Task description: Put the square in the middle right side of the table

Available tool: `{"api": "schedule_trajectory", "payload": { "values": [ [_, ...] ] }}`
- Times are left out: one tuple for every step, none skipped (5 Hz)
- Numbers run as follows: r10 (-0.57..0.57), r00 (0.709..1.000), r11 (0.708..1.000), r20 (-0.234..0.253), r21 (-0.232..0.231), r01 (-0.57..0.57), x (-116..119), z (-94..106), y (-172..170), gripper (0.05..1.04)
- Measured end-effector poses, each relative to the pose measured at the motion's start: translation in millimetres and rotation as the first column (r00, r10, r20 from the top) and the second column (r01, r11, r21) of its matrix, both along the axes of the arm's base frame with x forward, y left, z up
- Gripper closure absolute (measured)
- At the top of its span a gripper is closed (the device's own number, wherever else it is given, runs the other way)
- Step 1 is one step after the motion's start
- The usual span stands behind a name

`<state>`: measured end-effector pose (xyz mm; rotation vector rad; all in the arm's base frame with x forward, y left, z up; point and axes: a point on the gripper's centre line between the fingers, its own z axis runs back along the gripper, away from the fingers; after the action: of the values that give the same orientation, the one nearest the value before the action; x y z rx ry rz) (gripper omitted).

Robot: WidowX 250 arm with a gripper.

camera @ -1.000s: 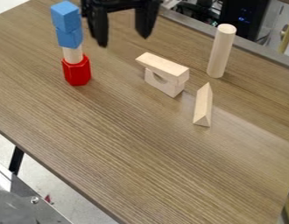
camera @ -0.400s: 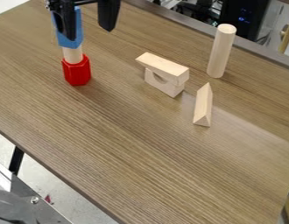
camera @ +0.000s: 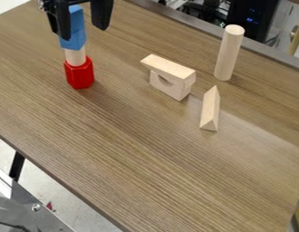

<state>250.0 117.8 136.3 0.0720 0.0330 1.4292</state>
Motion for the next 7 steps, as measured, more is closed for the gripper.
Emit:
{"api": "schedule_trajectory", "payload": {
  "values": [
    [0.015,1.000,1.000,0.015,0.000,-0.015,3,-1.9,6,0.083],
    [0.028,0.999,1.000,0.025,-0.013,-0.027,7,-6.2,11,0.083],
    [0.035,0.999,0.999,0.035,-0.025,-0.034,13,-8.4,15,0.083],
    [0.037,0.999,0.999,0.034,-0.037,-0.036,18,-13.3,18,0.083],
    [0.038,0.998,0.999,0.040,-0.036,-0.036,23,-14.2,22,0.083],
    [0.039,0.998,0.999,0.042,-0.028,-0.037,26,-14.0,25,0.083],
    [0.047,0.998,0.999,0.052,-0.017,-0.046,27,-12.6,29,0.112]
  ]
}}
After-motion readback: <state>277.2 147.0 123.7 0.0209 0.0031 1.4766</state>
